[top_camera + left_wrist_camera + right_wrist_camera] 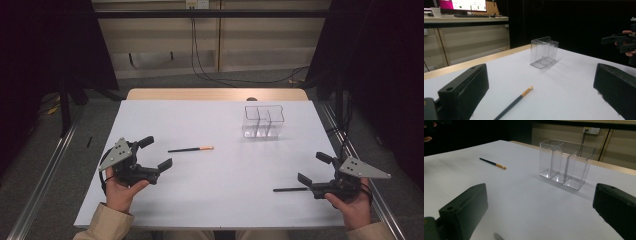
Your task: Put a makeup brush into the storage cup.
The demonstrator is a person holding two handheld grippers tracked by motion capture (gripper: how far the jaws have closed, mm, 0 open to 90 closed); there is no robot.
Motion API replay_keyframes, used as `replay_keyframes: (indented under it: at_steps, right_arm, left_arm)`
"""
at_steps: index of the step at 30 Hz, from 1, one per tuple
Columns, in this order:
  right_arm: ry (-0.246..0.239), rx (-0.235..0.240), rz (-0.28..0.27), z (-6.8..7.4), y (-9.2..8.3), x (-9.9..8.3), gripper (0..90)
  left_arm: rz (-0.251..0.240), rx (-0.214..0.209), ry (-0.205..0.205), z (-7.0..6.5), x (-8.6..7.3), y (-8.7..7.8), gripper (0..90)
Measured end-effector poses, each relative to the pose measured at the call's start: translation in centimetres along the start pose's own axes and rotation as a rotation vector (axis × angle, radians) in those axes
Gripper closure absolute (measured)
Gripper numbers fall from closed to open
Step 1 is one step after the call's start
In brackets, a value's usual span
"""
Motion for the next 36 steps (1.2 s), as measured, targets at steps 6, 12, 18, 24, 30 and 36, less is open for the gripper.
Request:
replay_keyframes:
  at_steps: [6,12,18,24,30,36]
  right_arm:
    - [-0.002,0.004,-0.001,0.0,0.0,0.0,0.0]
    - [-0.004,0.007,-0.001,0.1,0.0,0.0,0.0]
    - [-0.003,0.009,-0.007,0.1,0.1,0.2,0.0]
    - [-0.017,0.016,-0.003,0.4,0.5,0.4,0.0]
    - [-0.011,0.016,0.006,0.4,0.3,0.1,0.0]
    - [-0.014,0.021,-0.004,0.5,0.7,0.5,0.0]
  left_arm:
    - [-0.007,0.003,-0.025,0.1,0.5,1.2,0.0]
    - [-0.004,-0.003,-0.02,0.1,0.8,2.6,0.0]
    - [0.018,-0.005,-0.014,0.0,0.6,3.4,0.0]
    - [0.03,0.008,0.008,0.3,0.6,4.0,0.0]
    - [0.027,0.005,0.008,0.7,0.9,5.0,0.0]
    - [0.031,0.005,0.015,0.8,1.2,6.2,0.1]
Point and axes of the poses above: each handheld gripper's, and its own axes: y roughly forward along the jaws, x roughly out of its top, z roughly to its left, the point moved 6 cm from there along y, roughly forward along the jaws, and after that the axes turned 9 degrees about z, right-handed, at the moved point
